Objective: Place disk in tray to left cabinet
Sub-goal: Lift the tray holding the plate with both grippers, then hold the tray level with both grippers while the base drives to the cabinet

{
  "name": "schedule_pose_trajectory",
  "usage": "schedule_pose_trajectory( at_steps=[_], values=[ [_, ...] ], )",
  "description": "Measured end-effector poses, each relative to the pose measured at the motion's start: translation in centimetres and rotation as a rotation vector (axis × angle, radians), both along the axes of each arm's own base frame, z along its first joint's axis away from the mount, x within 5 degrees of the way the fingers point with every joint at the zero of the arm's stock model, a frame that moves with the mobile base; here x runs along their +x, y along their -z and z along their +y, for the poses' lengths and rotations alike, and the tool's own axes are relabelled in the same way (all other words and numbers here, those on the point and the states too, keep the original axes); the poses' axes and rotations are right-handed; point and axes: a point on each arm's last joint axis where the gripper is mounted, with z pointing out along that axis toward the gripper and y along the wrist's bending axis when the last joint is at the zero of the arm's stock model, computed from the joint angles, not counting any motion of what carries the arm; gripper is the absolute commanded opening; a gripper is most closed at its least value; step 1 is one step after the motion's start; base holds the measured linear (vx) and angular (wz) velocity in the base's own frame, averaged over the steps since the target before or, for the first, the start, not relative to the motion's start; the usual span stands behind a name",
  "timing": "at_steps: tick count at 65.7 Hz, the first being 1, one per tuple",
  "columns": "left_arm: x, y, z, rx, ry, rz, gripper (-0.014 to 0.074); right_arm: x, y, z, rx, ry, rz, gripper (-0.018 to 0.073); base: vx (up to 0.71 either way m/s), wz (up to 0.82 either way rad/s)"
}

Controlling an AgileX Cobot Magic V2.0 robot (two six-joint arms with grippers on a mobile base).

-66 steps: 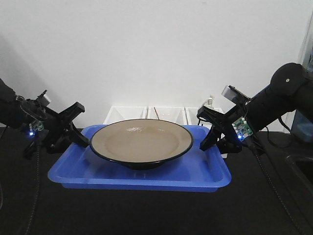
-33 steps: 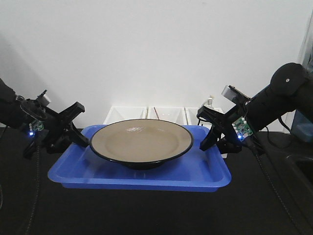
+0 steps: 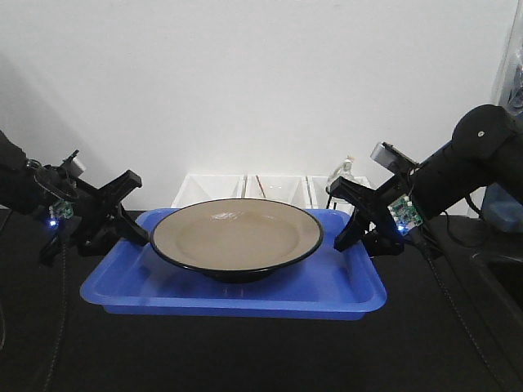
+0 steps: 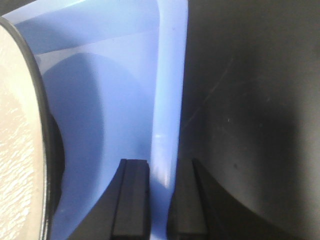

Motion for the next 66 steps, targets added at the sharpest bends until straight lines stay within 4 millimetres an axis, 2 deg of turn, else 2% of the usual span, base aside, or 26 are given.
schedule_pose_trajectory(
  at_steps=[32, 66],
  values=[
    [0.00, 0.00, 0.00, -0.001, -0.001, 0.001, -0.0001, 0.00, 0.00, 0.00, 0.000, 0.001, 0.000, -0.0005, -0.14, 0.20],
    [0.00, 0.00, 0.00, -0.001, -0.001, 0.001, -0.0001, 0.00, 0.00, 0.00, 0.000, 0.001, 0.000, -0.0005, -0.14, 0.54]
  ],
)
